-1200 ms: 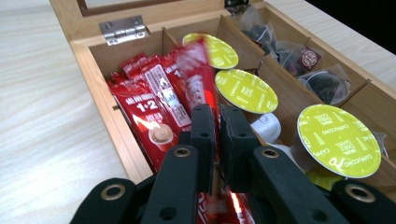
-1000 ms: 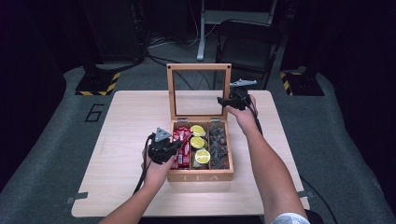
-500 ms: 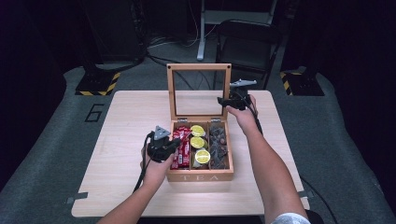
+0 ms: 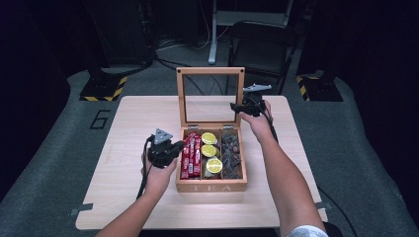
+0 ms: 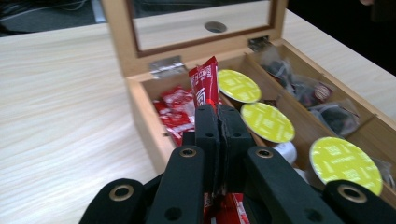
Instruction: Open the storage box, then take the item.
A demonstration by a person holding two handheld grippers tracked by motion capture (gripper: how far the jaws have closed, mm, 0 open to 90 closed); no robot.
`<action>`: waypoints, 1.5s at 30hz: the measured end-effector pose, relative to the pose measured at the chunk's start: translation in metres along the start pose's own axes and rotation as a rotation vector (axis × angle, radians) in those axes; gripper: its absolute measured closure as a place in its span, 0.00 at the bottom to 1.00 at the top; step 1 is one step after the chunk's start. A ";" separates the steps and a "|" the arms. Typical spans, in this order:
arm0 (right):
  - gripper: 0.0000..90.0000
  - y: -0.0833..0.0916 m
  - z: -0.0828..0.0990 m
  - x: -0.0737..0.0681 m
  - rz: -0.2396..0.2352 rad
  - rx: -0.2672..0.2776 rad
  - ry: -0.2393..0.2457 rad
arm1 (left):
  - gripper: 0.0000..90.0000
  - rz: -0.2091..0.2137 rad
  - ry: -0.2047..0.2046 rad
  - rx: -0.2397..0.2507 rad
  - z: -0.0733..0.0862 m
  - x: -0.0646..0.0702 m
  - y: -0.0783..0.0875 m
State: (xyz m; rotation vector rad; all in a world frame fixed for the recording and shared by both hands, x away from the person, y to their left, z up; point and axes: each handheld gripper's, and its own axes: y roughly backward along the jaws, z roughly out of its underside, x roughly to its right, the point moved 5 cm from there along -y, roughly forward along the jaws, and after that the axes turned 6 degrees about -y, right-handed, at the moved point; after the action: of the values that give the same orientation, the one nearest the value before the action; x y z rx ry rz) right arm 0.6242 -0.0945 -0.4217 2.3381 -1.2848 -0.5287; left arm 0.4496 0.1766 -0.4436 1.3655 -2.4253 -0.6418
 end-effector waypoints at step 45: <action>0.56 0.001 0.000 -0.001 0.005 -0.005 -0.003 | 0.97 -0.274 0.141 -0.030 0.039 -0.112 0.033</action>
State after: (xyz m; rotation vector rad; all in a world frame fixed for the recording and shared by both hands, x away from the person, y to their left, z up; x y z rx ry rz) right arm 0.6231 -0.0943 -0.4211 2.3300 -1.2886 -0.5341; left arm 0.4656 0.2968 -0.4634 1.6867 -2.1312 -0.6188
